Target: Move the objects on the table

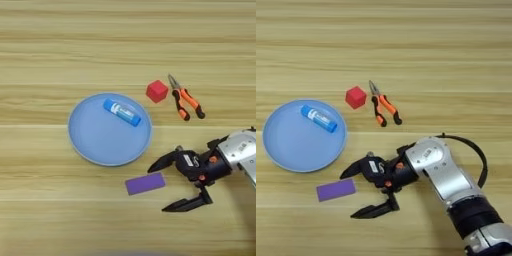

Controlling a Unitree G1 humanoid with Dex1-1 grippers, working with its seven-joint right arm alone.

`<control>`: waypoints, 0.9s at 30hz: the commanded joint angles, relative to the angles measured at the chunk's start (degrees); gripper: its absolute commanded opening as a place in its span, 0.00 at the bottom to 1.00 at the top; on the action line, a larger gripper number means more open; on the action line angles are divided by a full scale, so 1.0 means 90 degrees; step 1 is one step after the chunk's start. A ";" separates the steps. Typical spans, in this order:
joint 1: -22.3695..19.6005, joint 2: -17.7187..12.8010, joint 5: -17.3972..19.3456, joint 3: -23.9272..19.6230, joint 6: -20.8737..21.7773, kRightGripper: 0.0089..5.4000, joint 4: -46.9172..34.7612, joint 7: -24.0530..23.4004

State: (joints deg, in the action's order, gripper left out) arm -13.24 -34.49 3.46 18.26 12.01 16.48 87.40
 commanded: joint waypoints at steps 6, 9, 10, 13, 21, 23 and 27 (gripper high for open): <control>-0.0433 -0.0063 -0.0019 -0.0127 0.0092 0.62 0.0009 -0.0346; -0.0456 -0.0054 -0.0011 -0.0132 0.0087 0.56 0.0017 -0.0342; -0.0468 -0.0051 -0.0004 -0.0135 0.0077 0.54 0.0012 -0.0340; -0.0477 -0.0047 0.0017 -0.0145 0.0063 0.47 -0.0004 -0.0331; -0.0485 -0.0039 0.0052 -0.0152 0.0053 0.31 -0.0030 -0.0316; -0.0496 -0.0036 0.0067 -0.0159 0.0043 0.27 -0.0044 -0.0312; -0.0513 -0.0037 0.0127 -0.0191 0.0003 0.26 -0.0120 -0.0294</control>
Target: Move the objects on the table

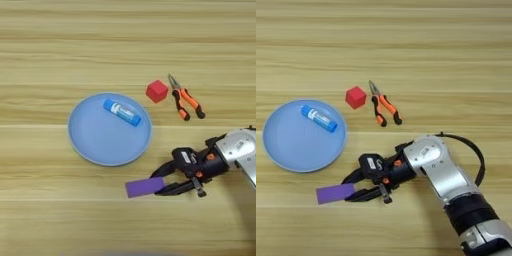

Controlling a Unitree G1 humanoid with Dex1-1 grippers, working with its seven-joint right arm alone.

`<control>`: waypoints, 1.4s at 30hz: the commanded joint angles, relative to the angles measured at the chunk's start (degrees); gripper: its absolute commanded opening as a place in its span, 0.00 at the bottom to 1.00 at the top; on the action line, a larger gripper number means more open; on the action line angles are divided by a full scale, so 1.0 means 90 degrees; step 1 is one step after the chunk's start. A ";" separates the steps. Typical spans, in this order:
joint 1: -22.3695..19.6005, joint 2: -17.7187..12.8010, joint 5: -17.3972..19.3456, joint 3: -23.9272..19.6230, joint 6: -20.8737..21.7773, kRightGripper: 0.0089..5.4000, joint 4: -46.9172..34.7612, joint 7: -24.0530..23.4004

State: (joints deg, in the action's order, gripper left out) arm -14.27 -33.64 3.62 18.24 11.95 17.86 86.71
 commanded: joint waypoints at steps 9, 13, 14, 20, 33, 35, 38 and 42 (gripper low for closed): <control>-0.0449 -0.0195 0.0805 -0.0528 -0.0500 0.26 -0.1094 -0.0028; -0.0570 -0.0134 0.1424 -0.0798 -0.1069 0.26 -0.1625 -0.0005; -0.0599 -0.0110 0.1534 -0.0845 -0.1197 0.26 -0.1708 -0.0030; -0.0882 0.0449 0.1599 -0.0981 -0.1907 0.26 -0.1964 -0.1058; -0.0551 0.1215 -0.0426 -0.0480 -0.3245 0.26 -0.2043 -0.4267; -0.0517 0.1329 -0.0575 -0.0395 -0.3184 0.26 -0.1744 -0.4472; -0.0560 0.1494 -0.0624 -0.0339 -0.3145 0.26 -0.1402 -0.4623; -0.0650 0.1622 -0.0619 -0.0286 -0.3089 0.26 -0.1202 -0.4608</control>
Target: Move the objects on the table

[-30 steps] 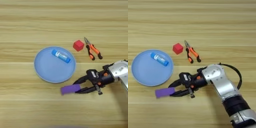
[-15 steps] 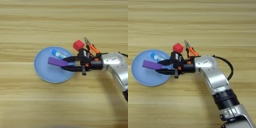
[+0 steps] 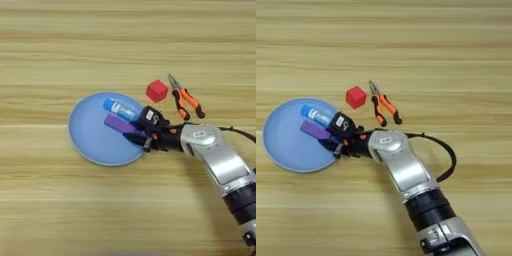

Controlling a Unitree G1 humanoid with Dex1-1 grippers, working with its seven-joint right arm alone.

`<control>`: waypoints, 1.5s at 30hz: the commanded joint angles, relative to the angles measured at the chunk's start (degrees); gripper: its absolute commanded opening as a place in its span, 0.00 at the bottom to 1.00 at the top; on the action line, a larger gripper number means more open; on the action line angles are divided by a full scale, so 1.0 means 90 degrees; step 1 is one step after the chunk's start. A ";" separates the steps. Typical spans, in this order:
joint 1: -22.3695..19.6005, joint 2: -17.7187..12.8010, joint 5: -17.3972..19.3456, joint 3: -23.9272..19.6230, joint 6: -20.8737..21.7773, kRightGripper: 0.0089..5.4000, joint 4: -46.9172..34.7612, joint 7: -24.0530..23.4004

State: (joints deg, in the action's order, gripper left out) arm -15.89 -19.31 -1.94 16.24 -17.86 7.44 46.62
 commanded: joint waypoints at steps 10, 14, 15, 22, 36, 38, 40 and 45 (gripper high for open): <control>-0.0731 0.0122 0.0209 -0.0299 0.0306 0.41 0.0063 -0.0121; -0.0868 0.0174 0.0614 -0.0605 0.0262 0.51 -0.0320 -0.0007; -0.0940 0.0192 0.0782 -0.0743 0.0122 0.53 -0.0413 0.0007; -0.1519 0.0026 0.1352 -0.1480 -0.0251 0.70 -0.0581 -0.0085; -0.2170 -0.0055 0.0815 -0.1785 0.0804 0.97 0.1243 -0.0916; -0.2236 -0.0043 0.0768 -0.1759 0.0908 1.00 0.1552 -0.0956; -0.2336 -0.0032 0.0717 -0.1738 0.1051 1.00 0.2018 -0.0990; -0.2585 0.0004 0.0644 -0.1782 0.1420 1.00 0.2886 -0.1092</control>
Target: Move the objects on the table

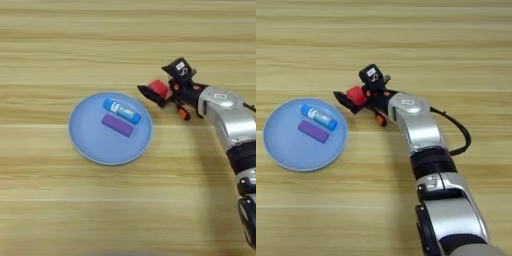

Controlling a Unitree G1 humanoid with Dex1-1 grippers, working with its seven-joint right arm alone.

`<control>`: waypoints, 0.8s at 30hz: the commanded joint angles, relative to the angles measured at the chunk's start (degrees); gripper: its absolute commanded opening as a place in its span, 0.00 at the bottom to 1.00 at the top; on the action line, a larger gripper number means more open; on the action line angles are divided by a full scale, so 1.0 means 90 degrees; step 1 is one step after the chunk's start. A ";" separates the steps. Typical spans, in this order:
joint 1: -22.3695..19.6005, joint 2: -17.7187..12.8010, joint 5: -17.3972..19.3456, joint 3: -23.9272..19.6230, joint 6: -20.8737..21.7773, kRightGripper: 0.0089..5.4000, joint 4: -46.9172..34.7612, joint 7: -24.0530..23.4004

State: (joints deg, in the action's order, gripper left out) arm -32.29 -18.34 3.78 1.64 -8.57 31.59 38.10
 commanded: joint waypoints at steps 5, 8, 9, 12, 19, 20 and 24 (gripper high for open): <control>-0.1057 -0.0077 0.0004 -0.0215 0.0663 1.00 0.1126 -0.0178; -0.1249 -0.0078 -0.0022 -0.0256 0.0876 0.97 0.1663 -0.0227; -0.1317 -0.0076 -0.0037 -0.0277 0.0941 0.96 0.1835 -0.0271; -0.1488 -0.0058 -0.0038 -0.0333 0.1108 0.91 0.2249 -0.0307; -0.1649 -0.0041 -0.0058 -0.0371 0.1366 0.79 0.2688 -0.0290; -0.1665 -0.0041 -0.0060 -0.0375 0.1395 0.76 0.2733 -0.0290; -0.1704 -0.0039 -0.0067 -0.0378 0.1461 0.70 0.2844 -0.0283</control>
State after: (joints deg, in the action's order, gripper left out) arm -41.65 -17.47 3.17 -0.70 2.41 59.09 36.61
